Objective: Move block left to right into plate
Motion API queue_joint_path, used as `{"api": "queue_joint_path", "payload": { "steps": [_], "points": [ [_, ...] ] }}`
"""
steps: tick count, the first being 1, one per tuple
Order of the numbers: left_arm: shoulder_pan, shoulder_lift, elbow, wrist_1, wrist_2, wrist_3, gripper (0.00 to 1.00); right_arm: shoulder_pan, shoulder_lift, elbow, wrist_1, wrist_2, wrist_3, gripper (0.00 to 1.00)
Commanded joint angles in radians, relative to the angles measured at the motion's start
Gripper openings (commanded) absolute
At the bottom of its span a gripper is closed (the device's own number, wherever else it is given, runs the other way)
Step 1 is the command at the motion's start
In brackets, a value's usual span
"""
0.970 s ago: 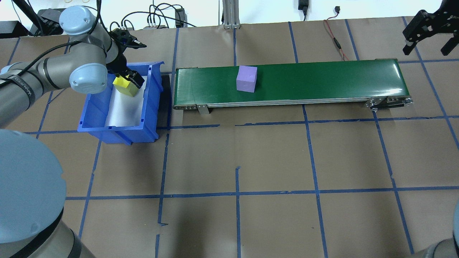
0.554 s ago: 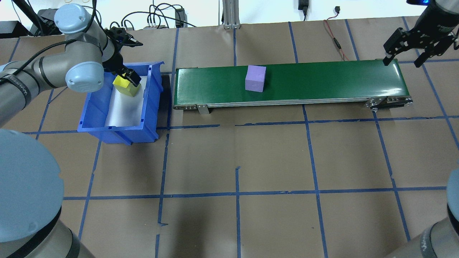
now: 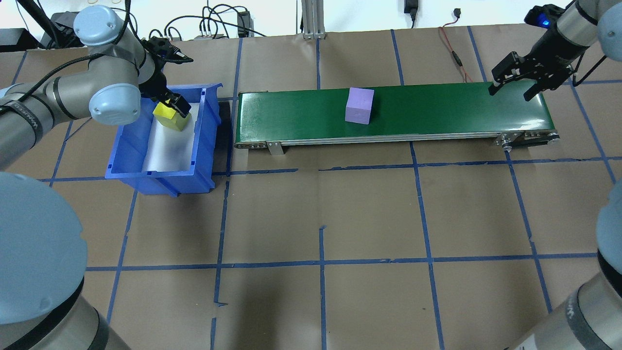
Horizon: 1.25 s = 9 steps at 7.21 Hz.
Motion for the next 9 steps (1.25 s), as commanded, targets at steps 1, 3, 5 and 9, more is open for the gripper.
{"api": "queue_joint_path", "payload": {
  "steps": [1, 3, 5, 9],
  "points": [
    [0.002, -0.001, 0.0, 0.001, 0.002, 0.0, 1.0, 0.0, 0.018, 0.024, -0.064, 0.085, -0.016, 1.0],
    [0.008, -0.002, -0.001, 0.001, 0.002, 0.002, 1.0, 0.0, 0.013, 0.064, -0.104, 0.108, -0.041, 0.97],
    [0.008, -0.005, -0.003, 0.001, 0.0, -0.001, 1.0, 0.0, 0.015, 0.079, -0.106, 0.109, -0.029, 1.0],
    [0.008, -0.035, -0.014, 0.009, -0.001, -0.004, 0.78, 0.003, 0.007, 0.07, -0.106, 0.105, 0.042, 1.0]
  ]
}}
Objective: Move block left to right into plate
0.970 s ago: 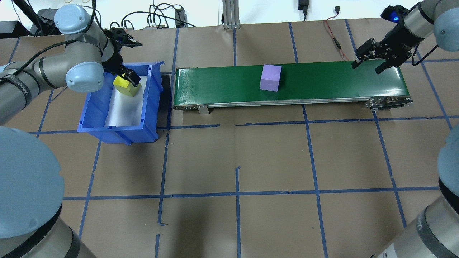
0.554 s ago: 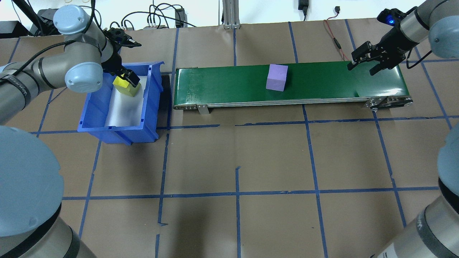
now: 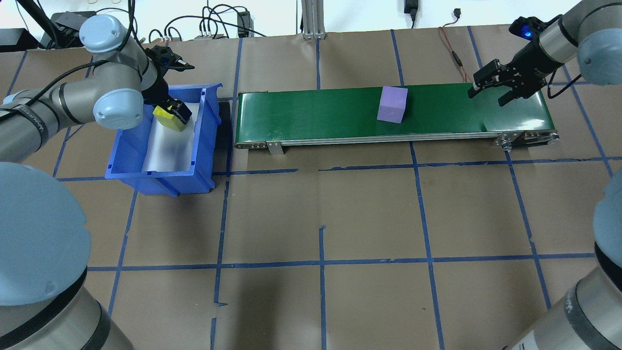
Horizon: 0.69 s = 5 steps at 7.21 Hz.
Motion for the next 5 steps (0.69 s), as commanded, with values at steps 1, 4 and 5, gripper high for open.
{"api": "queue_joint_path", "payload": {
  "steps": [1, 4, 5],
  "points": [
    [0.0, 0.018, -0.005, 0.01, 0.0, -0.008, 0.62, 0.002, 0.0, -0.004, 0.0, -0.002, 0.031, 1.0],
    [-0.012, 0.189, -0.016, 0.003, -0.107, -0.086, 0.38, 0.018, -0.001, -0.053, 0.002, -0.056, 0.036, 1.0],
    [-0.038, 0.251, -0.016, -0.029, -0.114, -0.088, 0.38, 0.037, 0.005, -0.055, 0.002, -0.065, 0.061, 1.0]
  ]
}}
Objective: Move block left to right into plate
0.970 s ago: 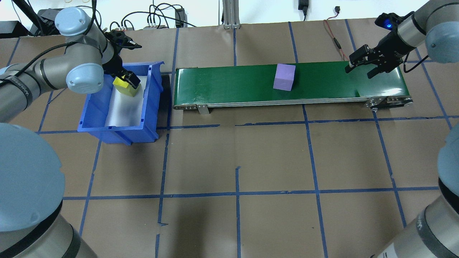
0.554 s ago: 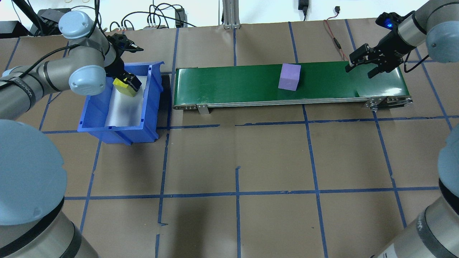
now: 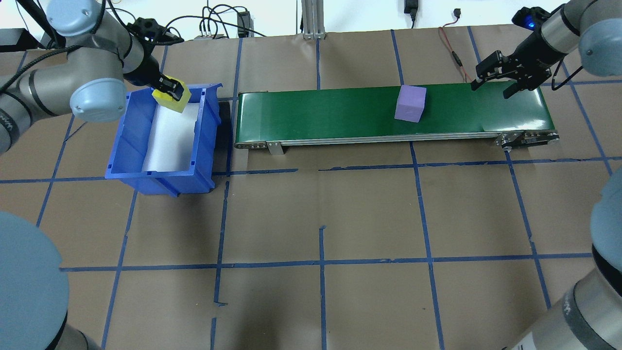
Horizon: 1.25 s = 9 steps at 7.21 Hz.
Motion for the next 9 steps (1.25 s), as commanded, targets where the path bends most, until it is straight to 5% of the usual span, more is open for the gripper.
{"api": "queue_joint_path", "payload": {
  "steps": [1, 4, 5, 9],
  "points": [
    [-0.083, 0.127, 0.001, -0.051, -0.022, -0.017, 0.38, 0.05, 0.007, -0.016, 0.001, -0.052, 0.052, 1.0],
    [-0.29, 0.115, -0.008, -0.052, -0.018, -0.287, 0.38, 0.156, 0.014, -0.037, -0.002, -0.119, 0.225, 1.0],
    [-0.292, 0.086, -0.021, -0.036, -0.021, -0.295, 0.38, 0.185, 0.03, -0.04, -0.019, -0.154, 0.268, 1.0],
    [-0.293, -0.069, -0.022, 0.058, -0.021, -0.293, 0.44, 0.191, 0.062, -0.04, -0.054, -0.145, 0.286, 1.0]
  ]
}}
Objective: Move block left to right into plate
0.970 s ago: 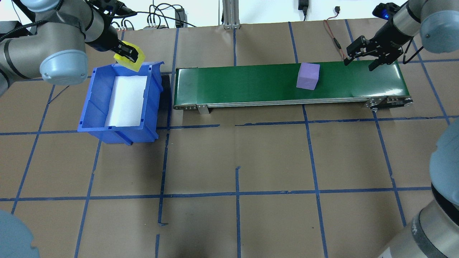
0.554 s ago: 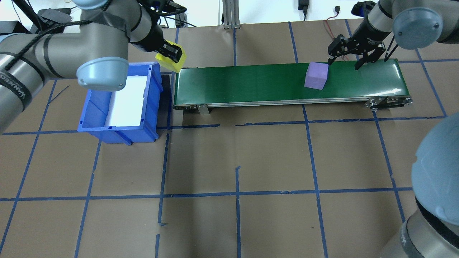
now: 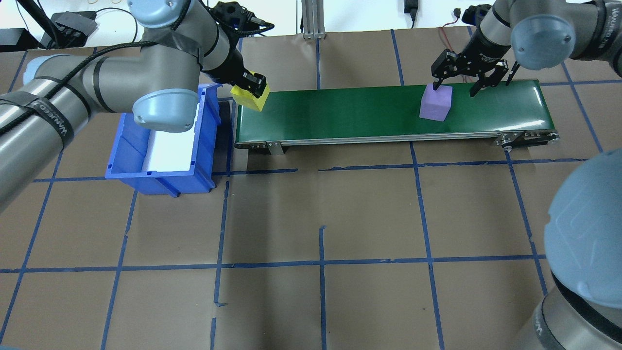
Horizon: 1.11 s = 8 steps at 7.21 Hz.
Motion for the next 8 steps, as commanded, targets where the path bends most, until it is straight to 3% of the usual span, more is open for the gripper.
{"api": "queue_joint_path", "payload": {
  "steps": [1, 3, 4, 5, 6, 7, 8],
  "points": [
    [-0.001, -0.028, 0.0, 0.017, 0.01, -0.007, 0.99, 0.0, 0.015, 0.002, -0.011, 0.001, 0.001, 1.0],
    [-0.001, 0.008, 0.01, 0.008, 0.038, -0.025, 1.0, 0.0, 0.022, 0.028, -0.013, -0.058, -0.007, 0.93],
    [0.001, 0.051, 0.018, -0.041, 0.09, -0.027, 1.0, 0.0, 0.019, 0.036, -0.013, -0.104, -0.007, 0.89],
    [0.007, 0.105, 0.023, -0.142, 0.096, -0.028, 1.0, 0.0, 0.019, 0.036, -0.013, -0.111, -0.01, 0.73],
    [0.047, 0.178, 0.024, -0.281, 0.096, -0.028, 1.0, -0.001, 0.016, 0.03, -0.004, -0.129, -0.012, 0.43],
    [0.091, 0.259, 0.024, -0.442, 0.096, -0.028, 1.0, -0.001, 0.011, 0.022, 0.0, -0.164, -0.012, 0.25],
    [0.133, 0.35, 0.026, -0.639, 0.095, -0.031, 1.0, -0.005, 0.006, 0.014, -0.002, -0.172, -0.013, 0.17]
  ]
}}
